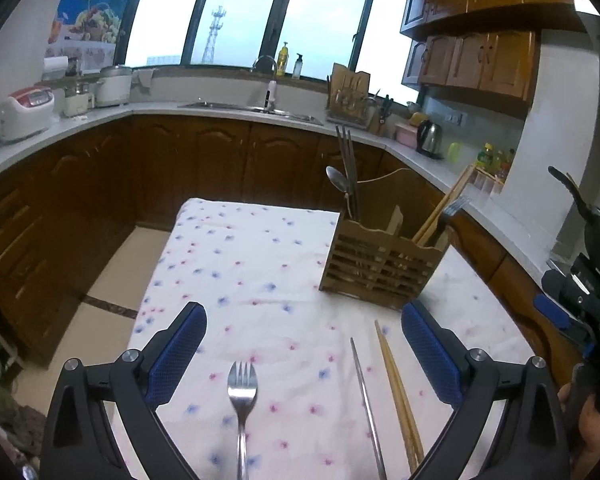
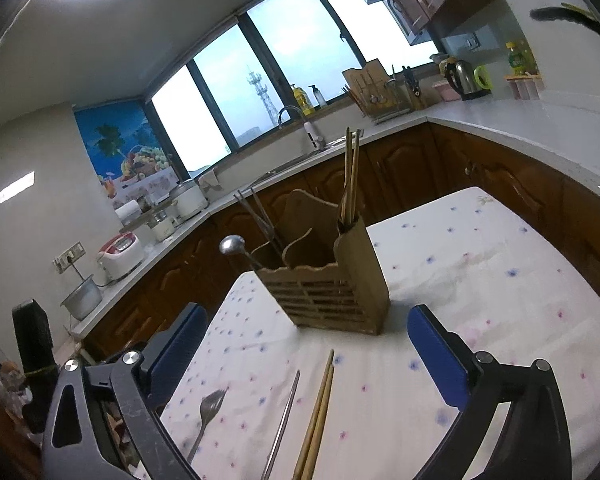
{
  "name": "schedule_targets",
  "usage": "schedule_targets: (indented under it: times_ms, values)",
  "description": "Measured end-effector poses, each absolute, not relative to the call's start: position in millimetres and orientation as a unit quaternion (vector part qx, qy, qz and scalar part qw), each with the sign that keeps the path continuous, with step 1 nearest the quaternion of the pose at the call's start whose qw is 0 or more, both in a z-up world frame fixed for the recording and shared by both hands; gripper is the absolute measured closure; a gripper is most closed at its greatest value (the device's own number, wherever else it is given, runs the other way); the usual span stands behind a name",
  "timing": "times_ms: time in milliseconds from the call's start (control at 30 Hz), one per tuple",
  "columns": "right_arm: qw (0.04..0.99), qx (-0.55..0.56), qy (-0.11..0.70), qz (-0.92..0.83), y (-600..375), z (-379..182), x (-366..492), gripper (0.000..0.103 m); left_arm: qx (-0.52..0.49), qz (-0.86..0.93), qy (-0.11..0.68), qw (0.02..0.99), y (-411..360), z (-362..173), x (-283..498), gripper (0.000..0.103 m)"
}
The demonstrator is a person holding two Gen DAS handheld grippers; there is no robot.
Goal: Organize utensils
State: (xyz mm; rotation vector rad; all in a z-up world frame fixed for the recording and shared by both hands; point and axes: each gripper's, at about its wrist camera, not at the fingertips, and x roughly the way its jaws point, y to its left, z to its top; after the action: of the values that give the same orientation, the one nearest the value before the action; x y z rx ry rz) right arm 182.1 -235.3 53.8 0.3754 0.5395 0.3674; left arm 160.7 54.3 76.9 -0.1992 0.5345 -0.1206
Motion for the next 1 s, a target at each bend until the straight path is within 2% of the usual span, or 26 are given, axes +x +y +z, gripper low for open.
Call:
schedule_targets:
  times_ms: [267,700,867,1000]
  values:
    - [0.947,0.144,0.226,0.176,-231,63,135,0.000,-0.086,-0.065,0.254,0.961,51,71,113,0.004]
    - [0.954,0.097,0.213,0.187,-219,71,91,0.000,-0.052,-0.051,0.223,0.972,41,80,58,0.002]
    - [0.966,0.063,0.179,0.177,-222,90,71,0.000,-0.029,-0.036,0.193,0.980,37,81,36,0.001]
    - [0.971,0.056,0.158,0.169,-224,85,61,0.000,-0.027,-0.031,0.190,0.981,33,66,31,0.001]
